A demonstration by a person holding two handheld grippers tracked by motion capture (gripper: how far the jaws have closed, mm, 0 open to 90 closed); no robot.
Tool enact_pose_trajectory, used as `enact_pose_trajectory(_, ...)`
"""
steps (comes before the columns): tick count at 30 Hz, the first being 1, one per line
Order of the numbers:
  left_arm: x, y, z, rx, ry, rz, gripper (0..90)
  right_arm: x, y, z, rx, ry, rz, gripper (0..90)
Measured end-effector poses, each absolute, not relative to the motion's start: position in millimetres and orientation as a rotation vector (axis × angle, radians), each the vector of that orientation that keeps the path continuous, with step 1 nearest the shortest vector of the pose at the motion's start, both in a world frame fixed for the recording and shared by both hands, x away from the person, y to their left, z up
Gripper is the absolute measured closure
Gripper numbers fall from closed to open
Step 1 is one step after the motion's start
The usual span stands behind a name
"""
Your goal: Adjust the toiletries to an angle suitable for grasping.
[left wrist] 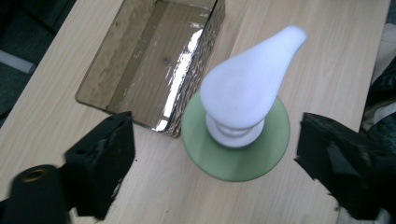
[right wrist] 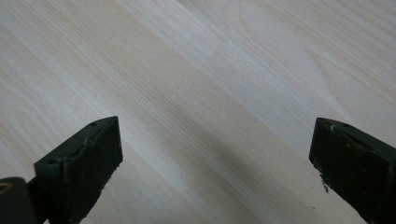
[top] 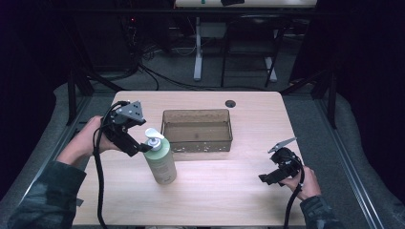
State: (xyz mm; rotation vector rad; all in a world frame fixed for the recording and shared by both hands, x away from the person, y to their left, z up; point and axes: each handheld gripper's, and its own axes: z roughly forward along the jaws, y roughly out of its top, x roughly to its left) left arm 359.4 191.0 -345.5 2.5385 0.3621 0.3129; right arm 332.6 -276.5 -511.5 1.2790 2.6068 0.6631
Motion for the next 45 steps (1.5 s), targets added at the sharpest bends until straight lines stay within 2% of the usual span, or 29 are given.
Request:
enact_pose_trajectory(9,361.4,182.2,-341.3,2.539,0.293,0.261,36.1,332.3,-277.7,-511.0,1.277,2.602,0.658,2.5)
enact_pose_trajectory(11,361.2,181.1,-340.8,2.544,0.291,0.268,37.9,332.5,-277.8,-511.0,1.273,2.603,0.658,2.5)
enact_pose_trajectory(15,361.1,176.8,-338.7,2.58,0.269,0.28,47.4,332.3,-277.9,-510.7,1.279,2.599,0.657,2.7)
enact_pose_trajectory(21,360.6,172.5,-335.9,2.617,0.245,0.288,55.5,332.3,-278.2,-510.3,1.282,2.599,0.657,2.8)
enact_pose_trajectory(25,360.8,170.8,-333.6,2.636,0.23,0.295,58.9,332.4,-278.6,-510.2,1.273,2.597,0.649,3.0)
enact_pose_trajectory(32,361.0,170.3,-332.3,2.657,0.2,0.306,59.7,332.2,-278.3,-510.0,1.283,2.594,0.655,3.1)
enact_pose_trajectory(45,365.3,165.9,-333.1,2.616,0.345,0.344,60.8,332.7,-280.2,-509.6,1.266,2.594,0.643,3.2)
